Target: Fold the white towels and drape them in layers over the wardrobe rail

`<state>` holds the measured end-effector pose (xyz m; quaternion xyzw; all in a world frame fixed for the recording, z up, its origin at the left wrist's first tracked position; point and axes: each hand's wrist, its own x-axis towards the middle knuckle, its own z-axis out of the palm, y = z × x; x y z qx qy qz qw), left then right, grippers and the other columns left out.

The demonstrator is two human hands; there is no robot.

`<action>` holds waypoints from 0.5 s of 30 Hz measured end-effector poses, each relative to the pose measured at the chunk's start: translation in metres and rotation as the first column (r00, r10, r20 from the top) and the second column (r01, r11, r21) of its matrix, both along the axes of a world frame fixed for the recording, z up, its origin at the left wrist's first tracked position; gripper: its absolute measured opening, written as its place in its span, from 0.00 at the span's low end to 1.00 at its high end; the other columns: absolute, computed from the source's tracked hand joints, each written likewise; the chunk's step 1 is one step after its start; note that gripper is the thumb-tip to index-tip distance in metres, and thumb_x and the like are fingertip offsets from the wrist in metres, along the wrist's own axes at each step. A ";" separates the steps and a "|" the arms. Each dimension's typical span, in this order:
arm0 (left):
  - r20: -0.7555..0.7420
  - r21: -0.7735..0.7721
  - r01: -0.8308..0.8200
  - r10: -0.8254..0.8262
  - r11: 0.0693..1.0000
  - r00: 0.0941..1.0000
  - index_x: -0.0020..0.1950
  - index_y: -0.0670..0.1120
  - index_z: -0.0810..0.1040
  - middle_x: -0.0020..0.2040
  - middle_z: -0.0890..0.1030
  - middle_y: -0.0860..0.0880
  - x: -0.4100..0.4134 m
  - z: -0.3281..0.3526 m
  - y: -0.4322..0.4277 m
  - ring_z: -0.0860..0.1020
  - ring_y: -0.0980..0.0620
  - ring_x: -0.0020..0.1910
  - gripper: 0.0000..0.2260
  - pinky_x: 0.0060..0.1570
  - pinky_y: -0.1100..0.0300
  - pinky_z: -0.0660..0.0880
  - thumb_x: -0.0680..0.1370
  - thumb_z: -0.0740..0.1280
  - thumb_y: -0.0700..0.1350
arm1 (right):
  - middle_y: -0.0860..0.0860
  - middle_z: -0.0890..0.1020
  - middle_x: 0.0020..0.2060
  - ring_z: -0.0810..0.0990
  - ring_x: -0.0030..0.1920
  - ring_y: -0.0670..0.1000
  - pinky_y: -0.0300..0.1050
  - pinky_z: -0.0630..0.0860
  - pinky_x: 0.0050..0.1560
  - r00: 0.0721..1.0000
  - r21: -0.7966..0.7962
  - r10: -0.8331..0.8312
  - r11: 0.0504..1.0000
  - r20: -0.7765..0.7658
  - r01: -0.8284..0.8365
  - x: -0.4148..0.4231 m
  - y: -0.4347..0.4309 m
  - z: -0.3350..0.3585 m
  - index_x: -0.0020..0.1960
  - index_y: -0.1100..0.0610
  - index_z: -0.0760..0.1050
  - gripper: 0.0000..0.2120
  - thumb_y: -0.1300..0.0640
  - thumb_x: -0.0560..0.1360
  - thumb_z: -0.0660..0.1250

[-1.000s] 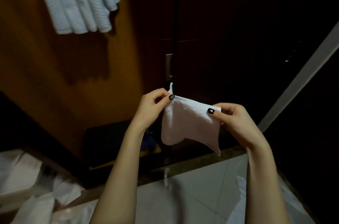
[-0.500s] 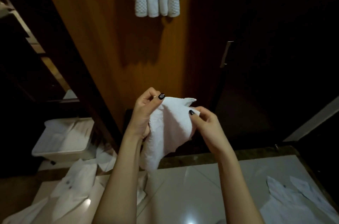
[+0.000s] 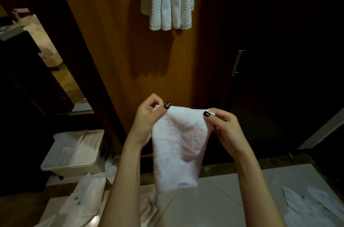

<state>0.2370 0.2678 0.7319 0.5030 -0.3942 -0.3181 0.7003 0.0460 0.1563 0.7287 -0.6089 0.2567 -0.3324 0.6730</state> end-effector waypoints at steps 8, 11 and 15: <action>0.311 0.074 -0.155 0.125 0.985 0.942 0.36 0.45 0.71 0.35 0.70 0.51 0.001 -0.002 0.006 0.67 0.58 0.35 0.12 0.36 0.69 0.65 0.74 0.72 0.37 | 0.54 0.83 0.37 0.82 0.39 0.46 0.38 0.78 0.40 0.981 -0.258 -0.173 0.955 -0.091 0.144 -0.007 0.012 0.016 0.42 0.62 0.81 0.05 0.61 0.75 0.70; 0.315 0.051 -0.185 0.160 0.981 0.935 0.36 0.44 0.71 0.34 0.71 0.50 0.000 -0.002 0.010 0.68 0.56 0.35 0.12 0.36 0.68 0.66 0.74 0.72 0.37 | 0.53 0.83 0.37 0.82 0.39 0.47 0.40 0.77 0.40 0.970 -0.306 -0.210 0.938 -0.121 0.165 -0.008 0.018 0.016 0.42 0.59 0.81 0.05 0.59 0.76 0.70; 0.319 0.011 -0.216 0.201 0.976 0.926 0.36 0.44 0.71 0.36 0.71 0.46 0.001 0.000 0.016 0.68 0.51 0.37 0.11 0.38 0.63 0.66 0.73 0.73 0.39 | 0.48 0.83 0.37 0.81 0.40 0.46 0.39 0.77 0.39 0.963 -0.393 -0.239 0.903 -0.124 0.174 -0.006 0.025 0.018 0.41 0.53 0.79 0.05 0.58 0.76 0.70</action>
